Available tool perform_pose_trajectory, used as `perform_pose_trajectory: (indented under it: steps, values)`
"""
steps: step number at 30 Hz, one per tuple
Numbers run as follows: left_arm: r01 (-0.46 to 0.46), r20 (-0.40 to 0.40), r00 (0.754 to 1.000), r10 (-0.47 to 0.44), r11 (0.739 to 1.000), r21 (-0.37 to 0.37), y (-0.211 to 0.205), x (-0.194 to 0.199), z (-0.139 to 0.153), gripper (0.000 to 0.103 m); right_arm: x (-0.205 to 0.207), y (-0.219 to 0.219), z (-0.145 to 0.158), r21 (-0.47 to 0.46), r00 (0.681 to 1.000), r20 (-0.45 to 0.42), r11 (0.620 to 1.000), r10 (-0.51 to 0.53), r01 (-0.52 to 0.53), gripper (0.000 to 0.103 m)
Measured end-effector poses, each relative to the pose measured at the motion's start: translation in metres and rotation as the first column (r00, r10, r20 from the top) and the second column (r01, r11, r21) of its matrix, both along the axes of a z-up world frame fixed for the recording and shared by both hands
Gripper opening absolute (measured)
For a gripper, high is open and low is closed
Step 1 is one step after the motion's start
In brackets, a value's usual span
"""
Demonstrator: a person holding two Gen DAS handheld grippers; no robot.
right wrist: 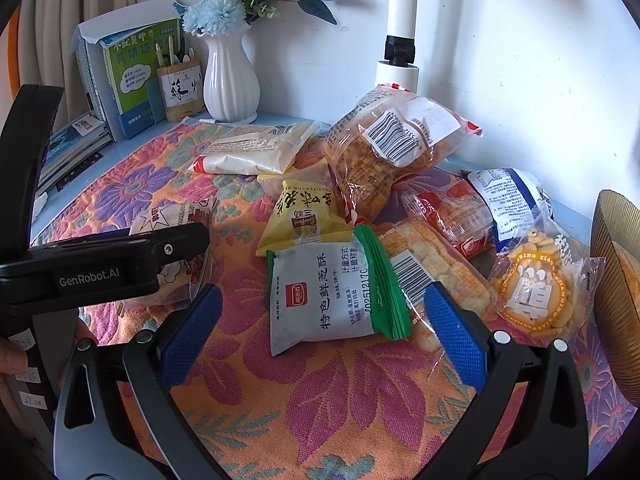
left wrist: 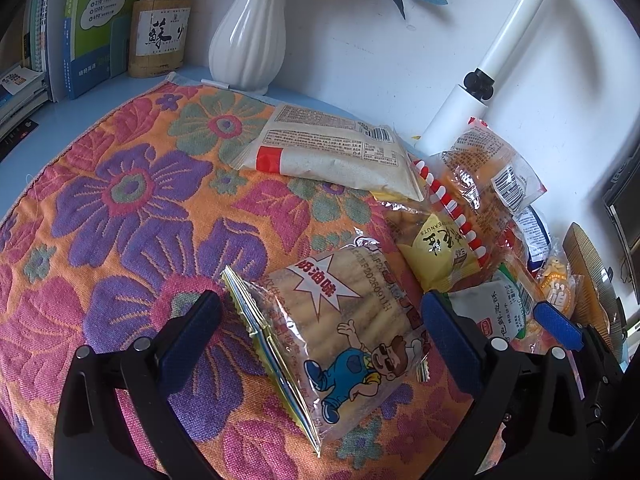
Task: Organize snacks
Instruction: 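Move both tools back over the snack pile, then grasp the cartoon wafer bag with the left tool while the right tool grasps the white-green cracker pack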
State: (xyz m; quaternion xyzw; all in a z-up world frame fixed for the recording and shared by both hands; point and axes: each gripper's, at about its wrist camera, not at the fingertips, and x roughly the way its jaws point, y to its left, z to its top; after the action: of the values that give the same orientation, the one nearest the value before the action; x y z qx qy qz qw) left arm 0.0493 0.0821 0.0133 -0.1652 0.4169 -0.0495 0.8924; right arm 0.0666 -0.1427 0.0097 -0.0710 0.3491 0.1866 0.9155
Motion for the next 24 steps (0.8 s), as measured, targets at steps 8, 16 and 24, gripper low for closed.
perform_pose_trajectory:
  steps: [8,16,24]
  values:
    - [0.0,0.0,1.0,0.0,1.0,0.001,-0.0002,0.0003,0.0,0.098,-0.0017,-0.0003,0.0009,0.018,1.0,0.003,1.0,0.023,-0.023,0.1]
    - [0.0,0.0,1.0,0.0,1.0,0.0,0.0,0.0001,-0.0003,0.098,-0.0018,0.001,0.001,0.017,1.0,-0.001,0.999,0.028,-0.027,0.1]
    - [0.0,0.0,1.0,0.0,1.0,0.0,0.0,0.0,-0.0005,0.098,-0.0019,0.0031,0.0007,0.012,0.999,-0.005,0.999,0.036,-0.036,0.1]
